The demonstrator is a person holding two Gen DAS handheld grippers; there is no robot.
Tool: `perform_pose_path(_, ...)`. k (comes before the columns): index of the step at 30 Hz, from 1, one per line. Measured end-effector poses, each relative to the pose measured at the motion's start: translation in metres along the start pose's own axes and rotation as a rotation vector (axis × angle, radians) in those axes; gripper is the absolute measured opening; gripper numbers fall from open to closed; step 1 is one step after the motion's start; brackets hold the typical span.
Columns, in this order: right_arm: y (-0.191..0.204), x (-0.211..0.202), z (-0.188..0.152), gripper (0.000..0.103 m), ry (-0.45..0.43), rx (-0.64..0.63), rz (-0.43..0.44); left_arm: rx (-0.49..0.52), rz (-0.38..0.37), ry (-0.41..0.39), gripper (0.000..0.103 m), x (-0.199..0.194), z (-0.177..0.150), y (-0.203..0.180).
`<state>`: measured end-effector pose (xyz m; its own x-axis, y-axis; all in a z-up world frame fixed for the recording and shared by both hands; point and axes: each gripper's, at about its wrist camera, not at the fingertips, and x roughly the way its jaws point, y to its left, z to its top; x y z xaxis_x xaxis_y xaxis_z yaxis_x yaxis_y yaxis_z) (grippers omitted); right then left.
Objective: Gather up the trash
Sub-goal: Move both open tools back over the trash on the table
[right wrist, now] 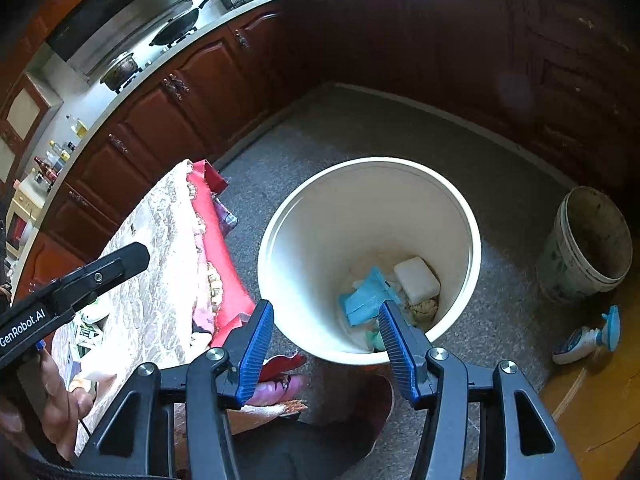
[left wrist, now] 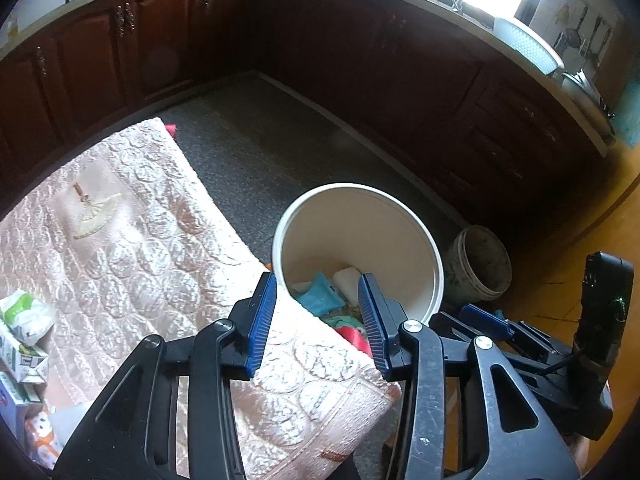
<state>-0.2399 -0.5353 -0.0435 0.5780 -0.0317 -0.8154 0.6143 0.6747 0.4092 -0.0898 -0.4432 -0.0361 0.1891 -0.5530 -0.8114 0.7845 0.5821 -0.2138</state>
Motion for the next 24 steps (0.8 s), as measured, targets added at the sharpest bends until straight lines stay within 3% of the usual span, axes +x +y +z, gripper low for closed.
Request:
perform_pose_path(5, 0.009, -0.004, -0.003, 0.053, -0.004, -0.020, -0.004, -0.013, 0.027, -0.011, 0.041, -0.010, -0.002, 0.009)
perform_pose_path(12, 0.025, -0.014, -0.002, 0.058, -0.024, -0.051, 0.003, -0.037, 0.077, -0.061, 0.053, -0.035, -0.008, 0.029)
perform_pose_path(24, 0.075, -0.027, -0.008, 0.061, -0.049, -0.139, 0.040, -0.071, 0.199, -0.145, 0.054, -0.080, -0.025, 0.068)
